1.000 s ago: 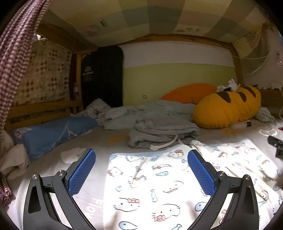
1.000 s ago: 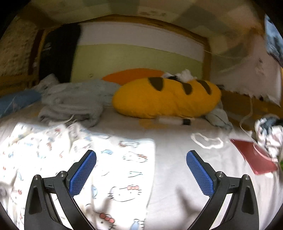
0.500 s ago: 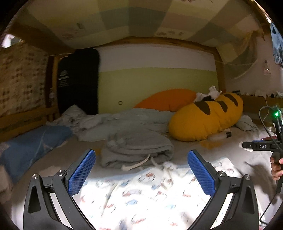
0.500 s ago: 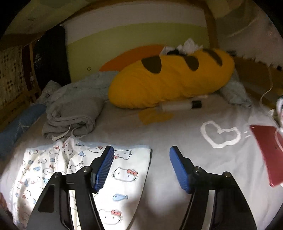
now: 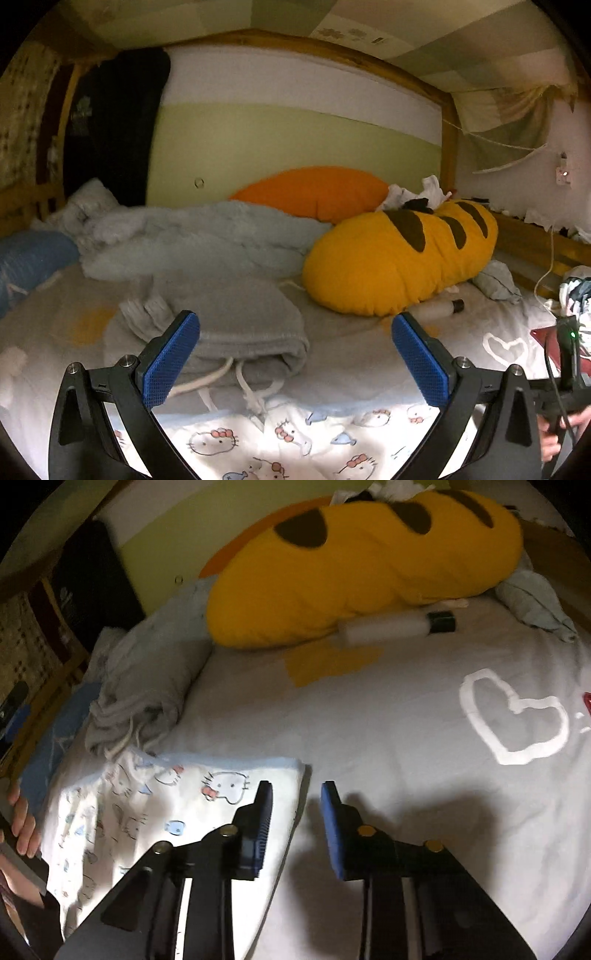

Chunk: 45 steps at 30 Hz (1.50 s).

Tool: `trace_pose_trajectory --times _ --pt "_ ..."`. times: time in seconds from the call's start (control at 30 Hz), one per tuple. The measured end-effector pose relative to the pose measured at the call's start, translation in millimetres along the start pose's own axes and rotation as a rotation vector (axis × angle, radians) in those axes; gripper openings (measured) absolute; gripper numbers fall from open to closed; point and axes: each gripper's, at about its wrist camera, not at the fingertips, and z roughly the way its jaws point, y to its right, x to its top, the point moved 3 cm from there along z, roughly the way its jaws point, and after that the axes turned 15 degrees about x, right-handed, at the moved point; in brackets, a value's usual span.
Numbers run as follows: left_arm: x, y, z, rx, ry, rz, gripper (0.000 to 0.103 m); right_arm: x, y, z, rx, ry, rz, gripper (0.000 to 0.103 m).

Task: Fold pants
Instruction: 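Move both grippers to the blue-trimmed waistband and close on it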

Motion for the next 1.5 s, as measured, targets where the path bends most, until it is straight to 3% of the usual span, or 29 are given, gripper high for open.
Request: trace_pose_trajectory --times 0.07,0.1,0.13,0.2,0.3,0.47,0.57,0.6,0.63,0.73,0.83,0.93,1.03,1.23,1.37,1.5 --pt "-23 -13 19 0.012 -0.058 -0.016 0.102 0 3 7 0.007 -0.015 -0.001 0.028" --pt "-28 -17 32 0.012 -0.120 -0.017 0.095 0 4 9 0.019 -0.016 0.005 0.028" --pt "-31 -23 44 -0.007 -0.187 -0.041 0.087 1 8 12 0.039 -0.013 0.024 0.028" --pt "-33 -37 53 -0.058 -0.239 -0.143 0.085 1 16 17 0.077 -0.013 0.067 0.028" --pt "-34 -50 53 -0.103 -0.258 -0.224 0.085 -2 25 29 0.121 -0.032 0.114 0.028" --pt "-38 -43 51 -0.064 -0.251 -0.162 0.085 -7 31 39 0.240 -0.036 0.180 0.028" --pt "-43 -38 55 -0.067 -0.266 -0.138 0.085 -8 31 40 0.263 -0.023 0.200 0.026" --pt "-44 -38 60 -0.066 -0.271 -0.130 0.085 -9 31 38 0.252 -0.002 0.209 0.017" --pt "-45 -36 63 -0.067 -0.276 -0.123 0.085 -10 31 36 0.235 0.024 0.221 0.000" --pt "-50 -31 70 -0.074 -0.295 -0.120 0.085 -8 32 20 0.107 0.099 0.233 0.000" --pt "-56 -27 78 -0.049 -0.317 -0.082 0.085 0 17 0 -0.036 0.136 0.131 0.000" --pt "-59 -25 79 -0.065 -0.320 -0.066 0.085 9 3 -19 -0.244 0.171 0.048 0.000" --pt "-60 -17 77 -0.110 -0.330 -0.056 0.085 12 7 -20 -0.282 0.152 0.044 0.000" --pt "-73 9 90 -0.230 -0.407 -0.018 0.084 -6 48 4 -0.287 0.045 0.163 0.000" --pt "-90 33 105 -0.339 -0.516 0.022 0.062 -8 56 5 -0.234 0.073 0.193 0.000" --pt "-101 38 115 -0.318 -0.584 0.045 0.029 -9 69 5 -0.148 0.103 0.262 0.000"
